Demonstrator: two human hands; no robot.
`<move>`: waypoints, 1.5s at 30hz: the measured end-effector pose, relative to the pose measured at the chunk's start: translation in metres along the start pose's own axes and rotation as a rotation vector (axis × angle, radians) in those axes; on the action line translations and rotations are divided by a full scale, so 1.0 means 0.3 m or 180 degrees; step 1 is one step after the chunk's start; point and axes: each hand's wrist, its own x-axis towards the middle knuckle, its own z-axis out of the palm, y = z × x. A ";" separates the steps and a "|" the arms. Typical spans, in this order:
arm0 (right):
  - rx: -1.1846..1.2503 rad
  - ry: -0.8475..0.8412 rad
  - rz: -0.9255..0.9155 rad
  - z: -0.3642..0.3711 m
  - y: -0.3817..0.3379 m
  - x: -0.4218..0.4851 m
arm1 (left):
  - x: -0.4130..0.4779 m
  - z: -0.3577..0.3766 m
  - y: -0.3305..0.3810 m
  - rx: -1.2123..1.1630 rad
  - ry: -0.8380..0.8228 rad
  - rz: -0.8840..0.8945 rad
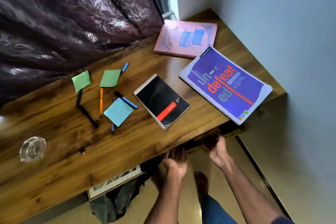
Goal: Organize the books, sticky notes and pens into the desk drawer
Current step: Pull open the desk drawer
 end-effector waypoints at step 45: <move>-0.5036 -0.0076 -0.2676 -0.127 -0.041 -0.411 | -0.471 -0.140 -0.179 0.5413 -0.0839 0.3543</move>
